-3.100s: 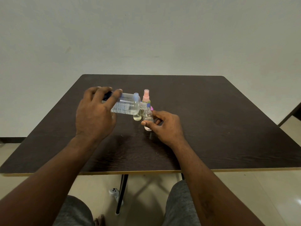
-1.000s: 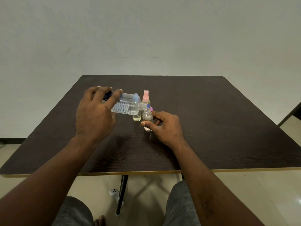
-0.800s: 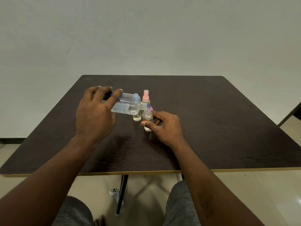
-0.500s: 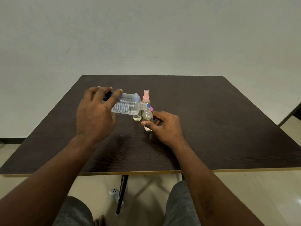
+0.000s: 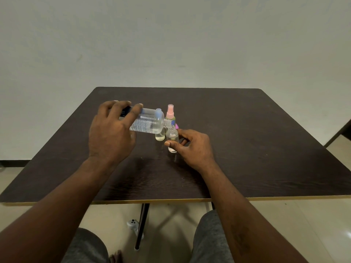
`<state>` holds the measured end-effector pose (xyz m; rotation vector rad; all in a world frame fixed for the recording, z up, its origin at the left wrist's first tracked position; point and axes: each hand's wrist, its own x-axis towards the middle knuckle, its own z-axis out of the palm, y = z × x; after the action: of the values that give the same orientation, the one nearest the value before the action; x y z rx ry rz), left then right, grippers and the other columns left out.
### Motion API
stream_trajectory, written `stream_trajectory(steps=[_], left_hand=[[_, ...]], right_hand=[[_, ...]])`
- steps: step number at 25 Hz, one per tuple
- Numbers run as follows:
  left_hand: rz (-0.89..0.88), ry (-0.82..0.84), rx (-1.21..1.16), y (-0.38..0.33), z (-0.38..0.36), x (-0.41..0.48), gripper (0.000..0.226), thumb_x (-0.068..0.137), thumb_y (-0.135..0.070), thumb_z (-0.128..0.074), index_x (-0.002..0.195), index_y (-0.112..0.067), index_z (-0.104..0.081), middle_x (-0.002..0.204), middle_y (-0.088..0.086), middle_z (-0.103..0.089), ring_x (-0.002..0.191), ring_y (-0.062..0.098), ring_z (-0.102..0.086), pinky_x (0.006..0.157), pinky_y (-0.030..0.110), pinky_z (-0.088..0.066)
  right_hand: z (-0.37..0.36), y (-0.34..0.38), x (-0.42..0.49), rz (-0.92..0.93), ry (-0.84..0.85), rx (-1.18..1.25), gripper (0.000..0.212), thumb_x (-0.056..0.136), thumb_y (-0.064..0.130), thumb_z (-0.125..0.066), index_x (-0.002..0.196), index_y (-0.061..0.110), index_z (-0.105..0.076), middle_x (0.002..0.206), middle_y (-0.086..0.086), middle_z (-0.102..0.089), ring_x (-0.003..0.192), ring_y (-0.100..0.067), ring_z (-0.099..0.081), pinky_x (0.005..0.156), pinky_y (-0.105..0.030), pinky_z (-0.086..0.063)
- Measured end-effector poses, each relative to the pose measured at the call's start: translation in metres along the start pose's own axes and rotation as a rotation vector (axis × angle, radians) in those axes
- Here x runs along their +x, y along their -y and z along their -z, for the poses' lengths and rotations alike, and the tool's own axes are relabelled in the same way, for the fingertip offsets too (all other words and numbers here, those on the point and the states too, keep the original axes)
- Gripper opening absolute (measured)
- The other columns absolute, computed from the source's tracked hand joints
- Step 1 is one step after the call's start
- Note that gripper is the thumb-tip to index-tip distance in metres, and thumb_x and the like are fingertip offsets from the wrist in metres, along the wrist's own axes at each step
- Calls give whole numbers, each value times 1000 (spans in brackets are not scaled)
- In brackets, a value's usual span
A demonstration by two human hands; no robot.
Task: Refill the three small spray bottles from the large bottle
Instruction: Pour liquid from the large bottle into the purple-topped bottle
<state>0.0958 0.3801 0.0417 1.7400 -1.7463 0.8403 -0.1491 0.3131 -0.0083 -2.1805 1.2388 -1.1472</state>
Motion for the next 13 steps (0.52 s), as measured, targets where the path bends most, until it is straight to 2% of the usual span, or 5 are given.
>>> stream_trajectory(steps=[13], left_hand=[[-4, -4, 1, 0, 0, 0, 70, 80, -10, -72, 147, -22, -58, 139, 12, -59, 130, 40, -48, 87, 55, -54]], right_hand=[[1, 3, 0, -14, 4, -3, 53, 83, 60, -78, 127, 30, -75, 92, 10, -76, 76, -8, -67, 73, -36, -61]])
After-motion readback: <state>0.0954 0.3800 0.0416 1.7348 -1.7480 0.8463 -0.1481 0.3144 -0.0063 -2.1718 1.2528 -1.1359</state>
